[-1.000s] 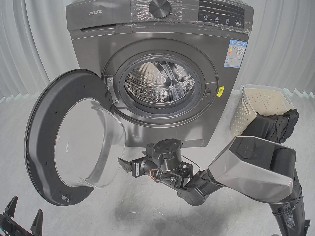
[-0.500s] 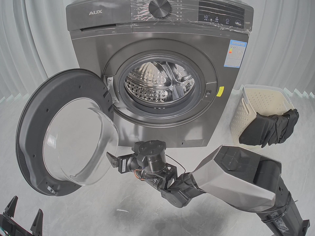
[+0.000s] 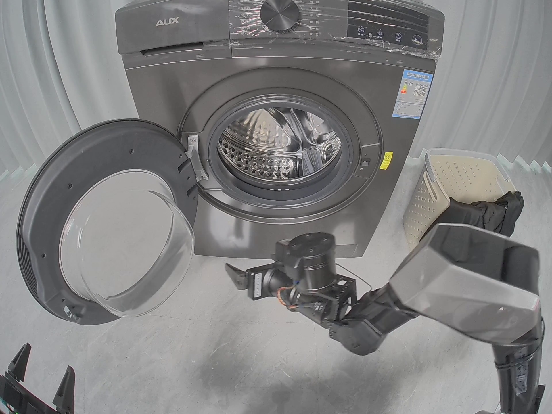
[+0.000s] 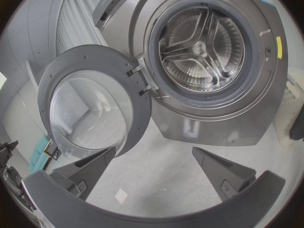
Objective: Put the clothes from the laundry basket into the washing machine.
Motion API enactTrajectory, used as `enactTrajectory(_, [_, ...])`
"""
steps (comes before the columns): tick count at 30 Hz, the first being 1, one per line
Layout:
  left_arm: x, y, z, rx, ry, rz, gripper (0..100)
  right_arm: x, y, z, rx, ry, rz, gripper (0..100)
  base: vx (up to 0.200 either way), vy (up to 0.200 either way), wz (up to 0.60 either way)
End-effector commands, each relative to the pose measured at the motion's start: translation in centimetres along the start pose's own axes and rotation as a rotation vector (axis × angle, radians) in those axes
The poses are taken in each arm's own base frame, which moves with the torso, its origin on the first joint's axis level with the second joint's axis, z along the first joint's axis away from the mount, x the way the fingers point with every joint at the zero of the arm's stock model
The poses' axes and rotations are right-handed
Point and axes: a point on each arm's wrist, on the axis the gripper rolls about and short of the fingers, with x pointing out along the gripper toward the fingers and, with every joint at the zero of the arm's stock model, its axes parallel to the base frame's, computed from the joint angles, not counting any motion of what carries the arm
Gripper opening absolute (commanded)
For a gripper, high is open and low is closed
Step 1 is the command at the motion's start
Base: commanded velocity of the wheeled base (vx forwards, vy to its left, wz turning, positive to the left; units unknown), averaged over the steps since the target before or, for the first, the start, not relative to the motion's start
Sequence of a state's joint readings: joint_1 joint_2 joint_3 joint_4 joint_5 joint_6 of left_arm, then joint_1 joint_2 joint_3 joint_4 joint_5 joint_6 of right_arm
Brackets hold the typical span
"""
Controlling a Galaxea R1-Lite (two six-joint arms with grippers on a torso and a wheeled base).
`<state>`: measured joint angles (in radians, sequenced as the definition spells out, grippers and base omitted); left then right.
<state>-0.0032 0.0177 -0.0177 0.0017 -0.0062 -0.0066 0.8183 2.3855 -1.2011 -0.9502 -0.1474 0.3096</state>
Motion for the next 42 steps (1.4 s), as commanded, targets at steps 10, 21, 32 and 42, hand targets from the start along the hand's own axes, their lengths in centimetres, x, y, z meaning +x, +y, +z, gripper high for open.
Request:
enactTrajectory(10, [0.0, 0.0, -0.5, -0.007, -0.002, -0.008, 100, -20.3, -8.6, 8.3, -0.100, -0.156, -0.251, 100, 0.000, 0.000, 0.00])
enactTrajectory(21, [0.0, 0.0, -0.5, -0.007, -0.002, -0.003, 100, -31.7, -10.1, 6.6, -0.167, -0.261, -0.401, 100, 0.000, 0.000, 0.00])
enactTrajectory(32, [0.0, 0.0, -0.5, -0.009, -0.002, -0.006, 100, -41.2, -8.8, 3.3, -0.260, -0.403, -0.510, 100, 0.000, 0.000, 0.00])
enactTrajectory(42, [0.0, 0.0, -0.5, -0.009, -0.002, -0.004, 100, -45.4, -7.3, -2.3, -0.242, -0.393, -0.584, 100, 0.000, 0.000, 0.00])
